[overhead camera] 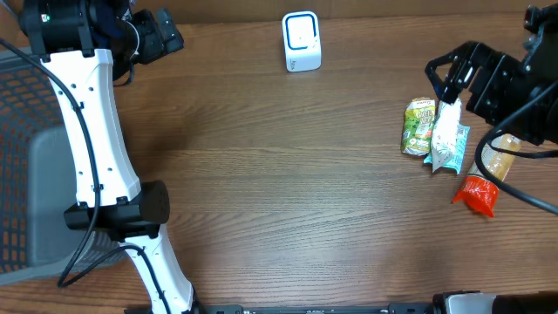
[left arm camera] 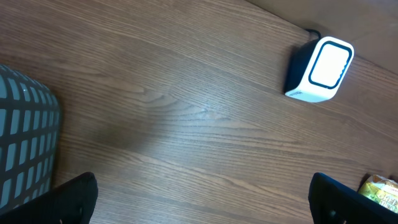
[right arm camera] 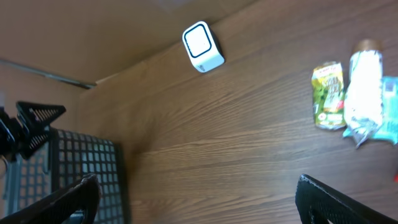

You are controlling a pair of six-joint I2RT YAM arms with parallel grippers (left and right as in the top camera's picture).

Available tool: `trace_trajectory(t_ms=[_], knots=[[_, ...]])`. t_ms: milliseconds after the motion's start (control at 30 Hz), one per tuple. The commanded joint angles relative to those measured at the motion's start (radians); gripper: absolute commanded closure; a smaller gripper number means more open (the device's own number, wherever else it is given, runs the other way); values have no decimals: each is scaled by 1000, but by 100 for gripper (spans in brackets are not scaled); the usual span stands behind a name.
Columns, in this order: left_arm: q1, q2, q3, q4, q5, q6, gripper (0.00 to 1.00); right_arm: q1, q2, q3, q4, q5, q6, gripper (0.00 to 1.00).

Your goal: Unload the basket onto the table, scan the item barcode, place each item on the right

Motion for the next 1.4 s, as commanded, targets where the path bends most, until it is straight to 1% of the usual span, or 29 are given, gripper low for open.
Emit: trace_trajectory(t_ms=[0, 167, 367, 500, 633, 733, 900, 1067, 1233, 1367], knots=[[-8, -26, 2, -2, -7, 19, 0, 4, -25, 2, 3, 7, -76, 0], [-8, -26, 2, -2, -7, 19, 0, 4, -93, 2, 3, 104, -68, 0], [-8, -26, 2, -2, -7, 19, 0, -6, -126, 1, 24, 237, -82, 0], [-8, -26, 2, -2, -7, 19, 0, -6, -159, -20, 114, 236, -185, 0], [-8, -26, 2, -2, -7, 19, 0, -6, -226, -147, 245, 220, -256, 0], [-8, -26, 2, -2, -6, 19, 0, -6, -313, -335, 394, 220, -313, 0], [-8, -26, 2, -2, -6, 19, 0, -37, -500, -745, 672, 209, -319, 0], [-8, -26, 2, -2, -6, 19, 0, -96, -708, -1241, 1049, 159, -319, 0], [-8, -26, 2, -2, -6, 19, 1, -95, -948, -1717, 1450, 152, -311, 0], [-8, -26, 2, -2, -6, 19, 1, -93, -1119, -2004, 1683, 134, -292, 0]])
